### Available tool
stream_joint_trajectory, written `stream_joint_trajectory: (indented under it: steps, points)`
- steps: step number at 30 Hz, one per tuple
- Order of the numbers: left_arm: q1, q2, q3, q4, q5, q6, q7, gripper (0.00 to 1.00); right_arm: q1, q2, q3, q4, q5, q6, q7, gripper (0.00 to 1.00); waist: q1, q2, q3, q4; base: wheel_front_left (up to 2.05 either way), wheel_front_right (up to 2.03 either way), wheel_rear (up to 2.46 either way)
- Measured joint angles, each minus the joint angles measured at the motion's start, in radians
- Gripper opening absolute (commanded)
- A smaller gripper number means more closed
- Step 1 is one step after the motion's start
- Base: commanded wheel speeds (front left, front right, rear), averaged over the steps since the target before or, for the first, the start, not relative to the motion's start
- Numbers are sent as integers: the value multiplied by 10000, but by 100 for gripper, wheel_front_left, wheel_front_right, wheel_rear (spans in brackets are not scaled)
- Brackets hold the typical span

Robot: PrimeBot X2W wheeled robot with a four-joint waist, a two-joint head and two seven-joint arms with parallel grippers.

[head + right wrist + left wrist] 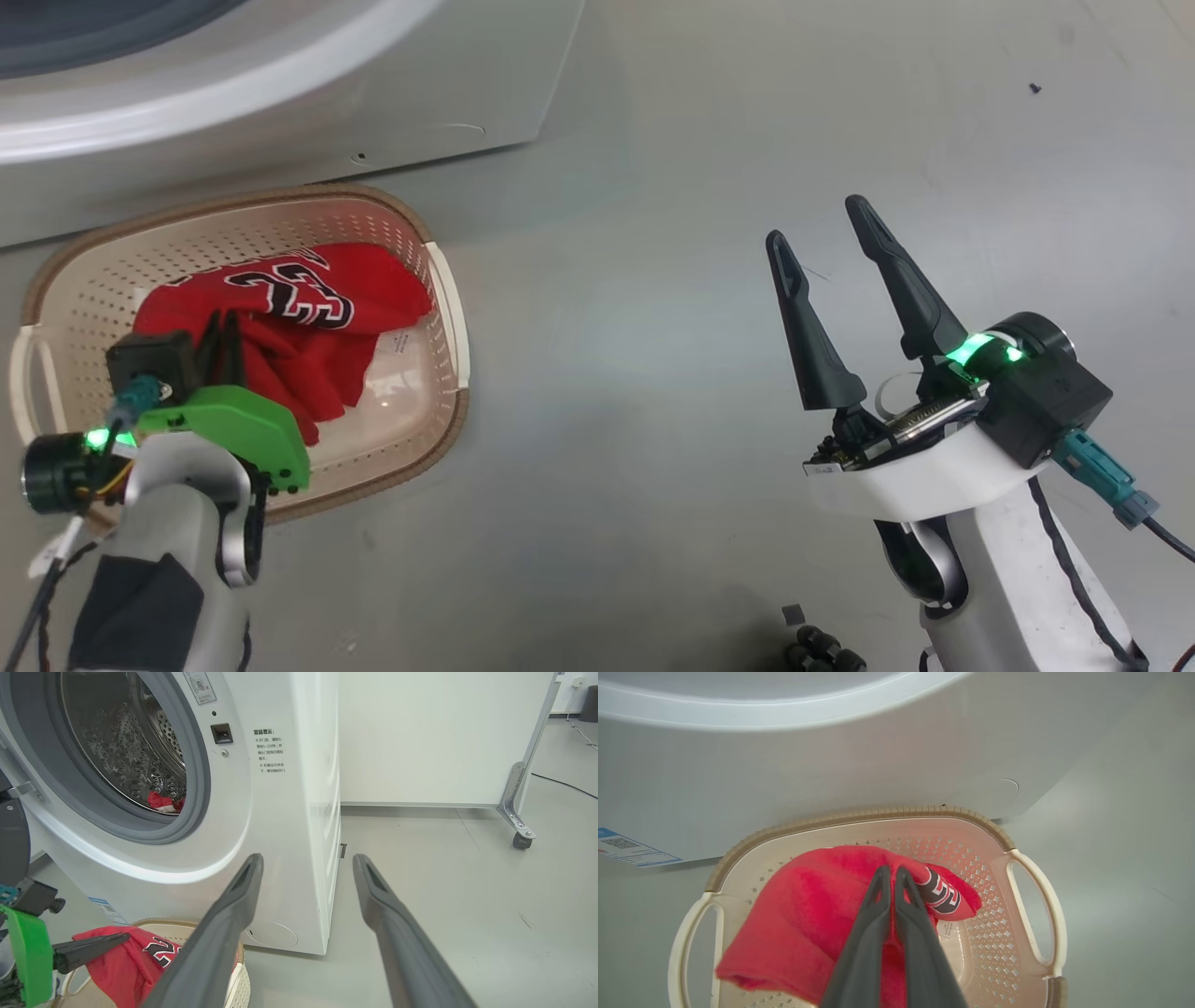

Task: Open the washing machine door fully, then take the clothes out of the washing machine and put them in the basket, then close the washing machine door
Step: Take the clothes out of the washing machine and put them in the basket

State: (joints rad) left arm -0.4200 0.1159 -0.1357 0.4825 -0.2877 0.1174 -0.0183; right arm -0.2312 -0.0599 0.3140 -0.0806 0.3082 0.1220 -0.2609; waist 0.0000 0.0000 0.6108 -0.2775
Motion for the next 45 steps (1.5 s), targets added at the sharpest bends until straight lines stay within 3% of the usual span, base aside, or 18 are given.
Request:
stream_joint_trajectory:
  steps: [6, 17, 32, 34, 35, 36, 37, 45]
  points:
    - [-838, 278, 186, 779, -132, -98, 493, 0, -329, 40, 69, -92, 173, 0, 0, 100, 0, 0, 707, -388, 0, 0, 0]
    - [-2048, 255, 447, 2305, -650, -347, 1064, 0, -893, 105, 88, -73, 263, 0, 0, 100, 0, 0, 1753, -885, 0, 0, 0]
    - [-2734, 255, 690, 3574, -934, -560, 1003, 0, -1099, 127, 109, 71, 433, 0, 0, 100, 0, 0, 2005, -1095, 0, 0, 0]
    - [-2811, 226, 694, 3747, -974, -650, 880, 55, -1104, 132, 90, 117, 443, 0, 0, 100, 1, 0, 1981, -1089, 0, 0, 0]
    - [-2819, 207, 702, 3825, -997, -658, 790, 78, -1105, 132, 79, 136, 449, 0, 0, 100, 1, 0, 1955, -1080, 0, 0, 0]
    - [-2819, 207, 667, 3885, -986, -675, 717, 93, -1109, 132, 63, 157, 451, 0, 0, 100, 1, 0, 1923, -1068, 0, 0, 0]
    - [-2820, 188, 675, 3952, -989, -702, 681, 100, -1109, 132, 54, 176, 451, 0, 0, 100, 0, 0, 1888, -1053, 0, 0, 0]
    - [-2811, -29, 694, 4334, -989, -802, -305, 100, -1151, 136, -17, 336, 477, 0, 2, 100, 1, 0, 1461, -893, 0, 0, 0]
